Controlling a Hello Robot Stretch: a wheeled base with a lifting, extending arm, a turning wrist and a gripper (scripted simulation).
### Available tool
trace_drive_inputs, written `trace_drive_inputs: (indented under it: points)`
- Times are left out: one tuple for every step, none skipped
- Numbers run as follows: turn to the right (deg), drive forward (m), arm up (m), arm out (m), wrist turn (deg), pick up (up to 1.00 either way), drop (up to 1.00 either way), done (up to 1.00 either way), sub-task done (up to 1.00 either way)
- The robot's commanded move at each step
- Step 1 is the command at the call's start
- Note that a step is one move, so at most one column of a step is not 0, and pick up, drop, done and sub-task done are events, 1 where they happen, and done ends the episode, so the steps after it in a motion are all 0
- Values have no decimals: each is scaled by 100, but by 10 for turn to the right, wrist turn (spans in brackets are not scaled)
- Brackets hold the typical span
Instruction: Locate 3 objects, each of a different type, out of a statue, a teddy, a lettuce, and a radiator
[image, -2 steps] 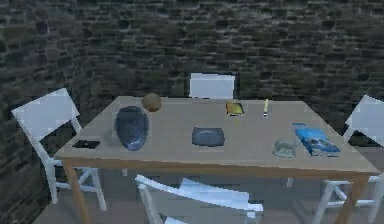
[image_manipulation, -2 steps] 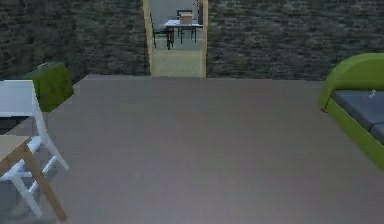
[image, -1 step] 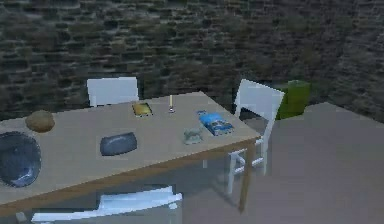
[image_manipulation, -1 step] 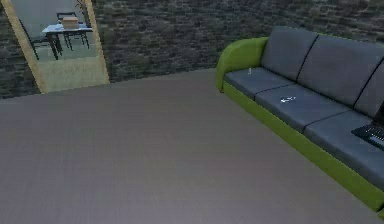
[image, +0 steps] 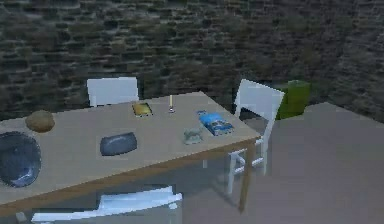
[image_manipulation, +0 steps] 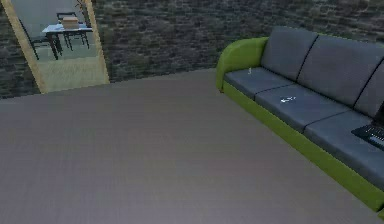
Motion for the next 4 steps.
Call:
trace_drive_inputs:
  points:
    - [450, 0, 0, 0, 0, 0, 0, 0, 0]
    - [90, 0, 0, 0, 0, 0, 0, 0, 0]
    - [0, 100, 0, 0, 0, 0, 0, 0, 0]
    - [0, 100, 0, 0, 0, 0, 0, 0, 0]
